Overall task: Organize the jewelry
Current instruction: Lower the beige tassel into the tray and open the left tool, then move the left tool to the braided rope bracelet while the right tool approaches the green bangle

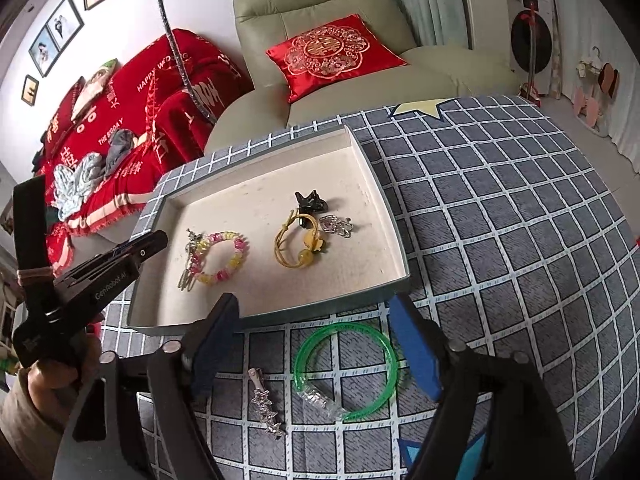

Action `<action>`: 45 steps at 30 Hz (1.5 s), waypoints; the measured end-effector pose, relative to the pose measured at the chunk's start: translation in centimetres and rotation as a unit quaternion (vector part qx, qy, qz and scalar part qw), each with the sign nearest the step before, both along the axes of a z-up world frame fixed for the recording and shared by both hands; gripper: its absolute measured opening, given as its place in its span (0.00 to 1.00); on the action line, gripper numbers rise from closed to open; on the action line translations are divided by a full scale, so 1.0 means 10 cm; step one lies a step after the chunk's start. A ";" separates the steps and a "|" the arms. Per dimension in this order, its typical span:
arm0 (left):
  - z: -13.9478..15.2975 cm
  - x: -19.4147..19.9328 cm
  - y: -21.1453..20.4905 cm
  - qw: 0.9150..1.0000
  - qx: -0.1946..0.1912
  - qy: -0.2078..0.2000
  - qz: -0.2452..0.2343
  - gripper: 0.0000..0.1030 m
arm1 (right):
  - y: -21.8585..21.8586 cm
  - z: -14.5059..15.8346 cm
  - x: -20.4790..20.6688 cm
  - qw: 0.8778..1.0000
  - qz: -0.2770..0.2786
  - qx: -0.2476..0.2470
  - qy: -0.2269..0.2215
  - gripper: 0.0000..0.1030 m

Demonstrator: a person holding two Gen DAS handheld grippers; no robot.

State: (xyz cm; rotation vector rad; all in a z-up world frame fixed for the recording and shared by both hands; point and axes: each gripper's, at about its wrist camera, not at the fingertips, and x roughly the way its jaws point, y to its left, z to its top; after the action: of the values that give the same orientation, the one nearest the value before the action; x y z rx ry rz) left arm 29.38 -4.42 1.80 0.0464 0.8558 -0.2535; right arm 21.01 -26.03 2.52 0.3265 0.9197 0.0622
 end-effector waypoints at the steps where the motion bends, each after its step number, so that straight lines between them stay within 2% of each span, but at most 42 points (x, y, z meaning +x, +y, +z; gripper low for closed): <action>1: 0.01 -0.03 0.01 1.000 0.002 -0.002 -0.001 0.27 | 0.00 0.00 -0.01 1.000 0.001 0.003 0.000 0.82; 2: 0.02 -0.05 0.01 1.000 0.003 -0.003 0.000 0.52 | 0.00 0.01 -0.03 1.000 0.001 0.004 0.000 0.82; 3: 0.03 -0.07 0.02 1.000 0.005 -0.003 0.001 0.83 | 0.00 0.01 -0.05 1.000 0.001 0.004 -0.001 0.82; 4: 0.04 -0.10 0.03 1.000 0.007 -0.005 0.007 1.00 | 0.00 0.02 -0.07 1.000 0.001 0.003 -0.002 0.82; 5: 0.08 -0.16 0.06 0.999 0.006 -0.027 0.017 1.00 | 0.00 0.02 -0.09 1.000 0.001 0.004 -0.003 0.83; 11: 0.11 -0.29 0.12 0.999 -0.003 -0.031 0.007 1.00 | -0.04 0.07 -0.21 1.000 -0.004 0.013 -0.013 0.85; 17: 0.19 -0.59 0.19 0.999 0.005 -0.047 0.008 1.00 | -0.04 0.22 -0.43 0.998 -0.005 0.025 -0.066 0.85; 19: 0.21 -0.69 0.22 0.999 0.000 -0.044 0.006 1.00 | -0.02 0.25 -0.48 0.997 0.000 0.032 -0.070 0.85; 23: 0.14 -0.86 0.29 1.000 -0.015 -0.016 -0.005 1.00 | 0.02 0.26 -0.55 0.999 0.019 0.027 -0.043 0.85; 31: -0.12 -1.19 0.36 1.000 -0.003 0.017 0.004 1.00 | -0.03 0.05 -0.78 0.999 0.032 0.019 -0.001 0.85; 38: -0.38 -1.27 0.43 0.998 -0.012 0.061 0.019 1.00 | -0.06 -0.19 -0.86 0.998 0.043 -0.010 0.033 0.85; 45: -0.50 -1.26 0.40 0.997 0.011 0.073 0.025 1.00 | -0.20 -0.34 -0.84 0.998 0.021 -0.012 0.056 0.85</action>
State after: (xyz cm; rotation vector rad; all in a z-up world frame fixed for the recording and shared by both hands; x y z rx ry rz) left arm 16.73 -0.46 -3.15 0.0270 1.0046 -0.2022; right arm 12.62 -27.98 -0.87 0.2906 1.0369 0.0721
